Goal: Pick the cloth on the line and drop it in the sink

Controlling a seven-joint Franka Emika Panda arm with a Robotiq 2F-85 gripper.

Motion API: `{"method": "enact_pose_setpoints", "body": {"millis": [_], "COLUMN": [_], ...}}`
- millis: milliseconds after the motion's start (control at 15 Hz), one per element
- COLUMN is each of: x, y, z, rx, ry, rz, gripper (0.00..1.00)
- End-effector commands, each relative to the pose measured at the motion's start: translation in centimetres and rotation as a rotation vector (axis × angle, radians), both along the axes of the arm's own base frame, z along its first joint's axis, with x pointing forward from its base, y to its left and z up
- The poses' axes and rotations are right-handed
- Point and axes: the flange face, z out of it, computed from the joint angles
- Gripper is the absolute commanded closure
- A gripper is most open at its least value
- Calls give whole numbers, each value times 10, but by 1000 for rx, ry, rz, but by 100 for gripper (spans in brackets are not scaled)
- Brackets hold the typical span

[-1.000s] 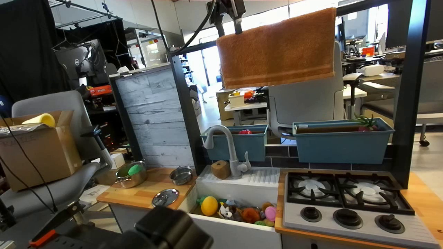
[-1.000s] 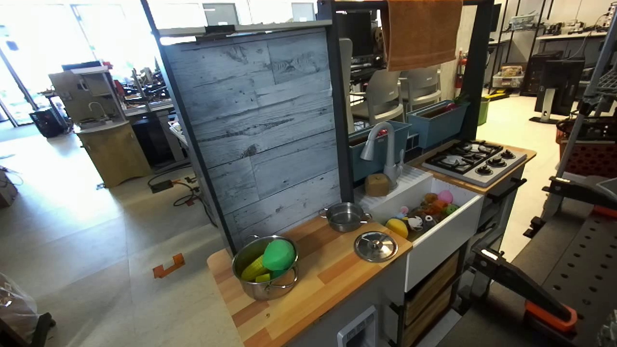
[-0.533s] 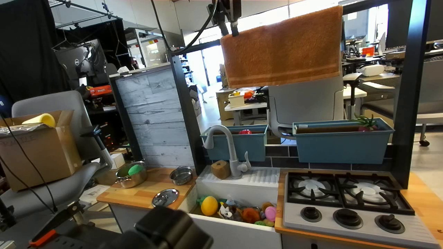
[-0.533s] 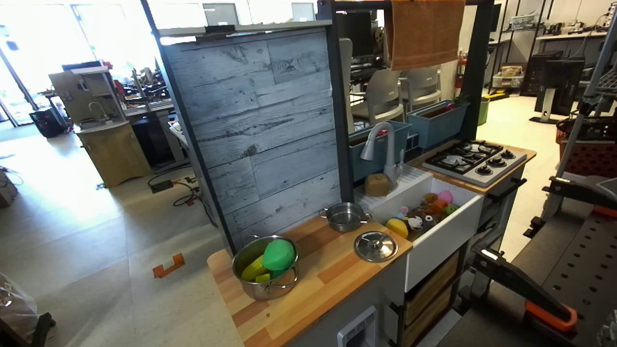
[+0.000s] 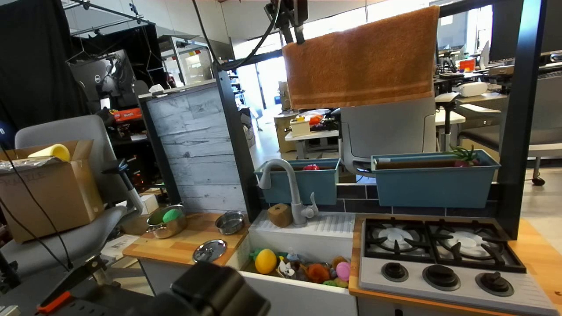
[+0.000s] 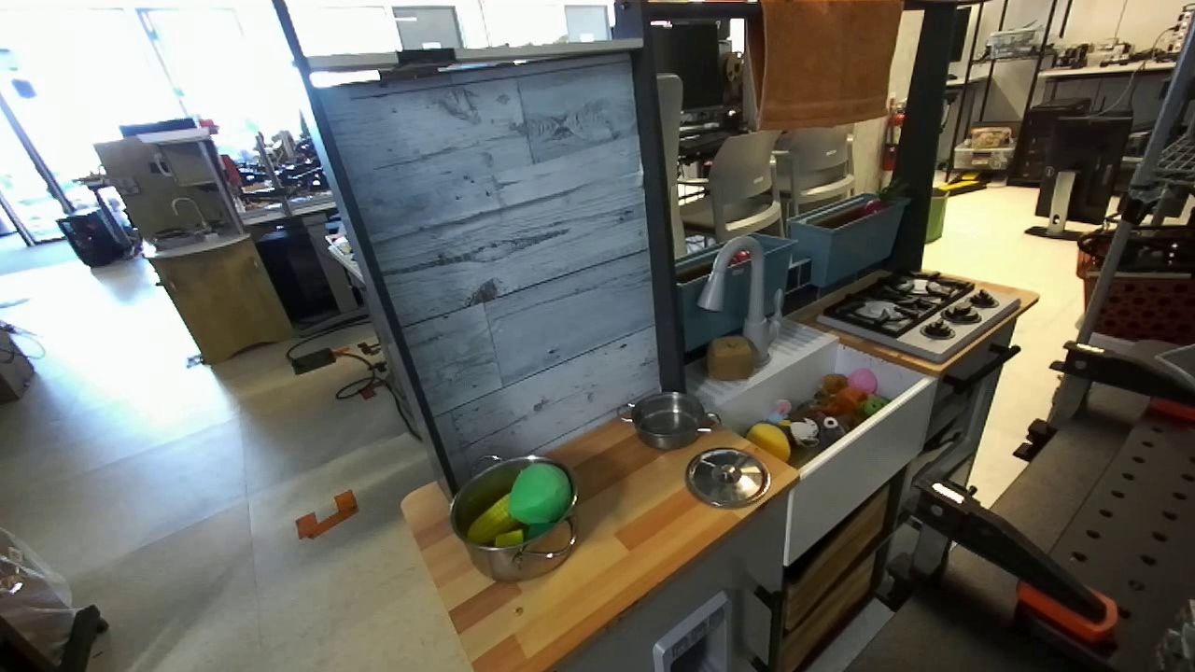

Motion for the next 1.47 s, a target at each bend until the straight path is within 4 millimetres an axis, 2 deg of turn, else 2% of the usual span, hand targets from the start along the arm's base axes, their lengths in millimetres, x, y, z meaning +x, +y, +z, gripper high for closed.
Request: {"method": "enact_pose_setpoints", "body": {"millis": [0,133,267,333,400,467,1067,1400], "x": [9,11,12,12,12,12,11,6], "y": [-1,-2,-2,-2,-2,-2,-4,-4], "z": [-6,-8,-11,-12,-13,-13,-13,-8], "rx": [-24,-30,-31,-32,-32,-32,-32,-25], "ry": [-51,-61,-61,-52,-52,-51,-44,-38], "rz": [10,12,14,12,13,12,10,35], "gripper": [20,5,0,34,29,30,99,99]}}
